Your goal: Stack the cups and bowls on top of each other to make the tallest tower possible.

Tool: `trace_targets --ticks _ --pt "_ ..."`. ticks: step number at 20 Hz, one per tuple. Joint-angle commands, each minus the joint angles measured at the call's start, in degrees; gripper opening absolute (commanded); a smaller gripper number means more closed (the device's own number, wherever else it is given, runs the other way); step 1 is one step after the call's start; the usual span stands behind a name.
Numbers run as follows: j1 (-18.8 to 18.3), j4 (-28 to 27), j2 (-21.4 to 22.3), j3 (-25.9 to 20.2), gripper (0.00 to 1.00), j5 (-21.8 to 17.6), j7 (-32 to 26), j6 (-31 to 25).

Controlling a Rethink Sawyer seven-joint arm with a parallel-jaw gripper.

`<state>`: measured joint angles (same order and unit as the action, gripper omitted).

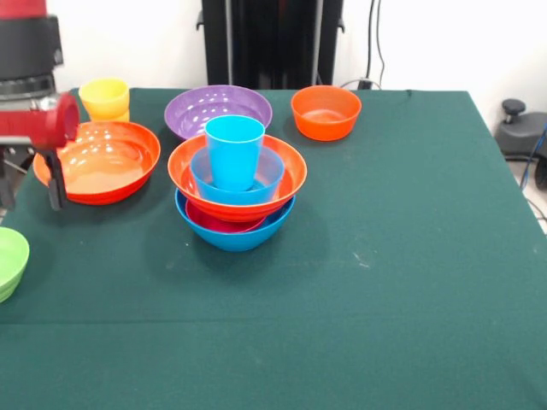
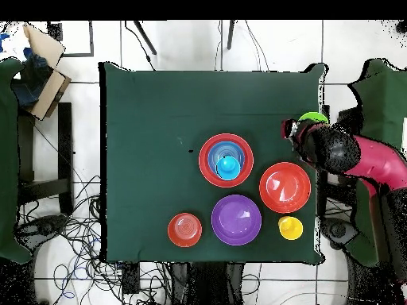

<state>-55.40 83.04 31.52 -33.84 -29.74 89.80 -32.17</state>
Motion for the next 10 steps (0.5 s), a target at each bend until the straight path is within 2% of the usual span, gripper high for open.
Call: trace_targets --ticks 1,6,10 --pt "2.81 -0.16 2.15 -1.61 1.00 0.11 -6.61 -7.73" --pt "3.29 -1.69 0.44 -1.14 1.00 -1.14 -6.83 -6.21" --pt "3.39 -3.50 -3.55 -1.87 1.00 -3.89 -8.91 -1.81"
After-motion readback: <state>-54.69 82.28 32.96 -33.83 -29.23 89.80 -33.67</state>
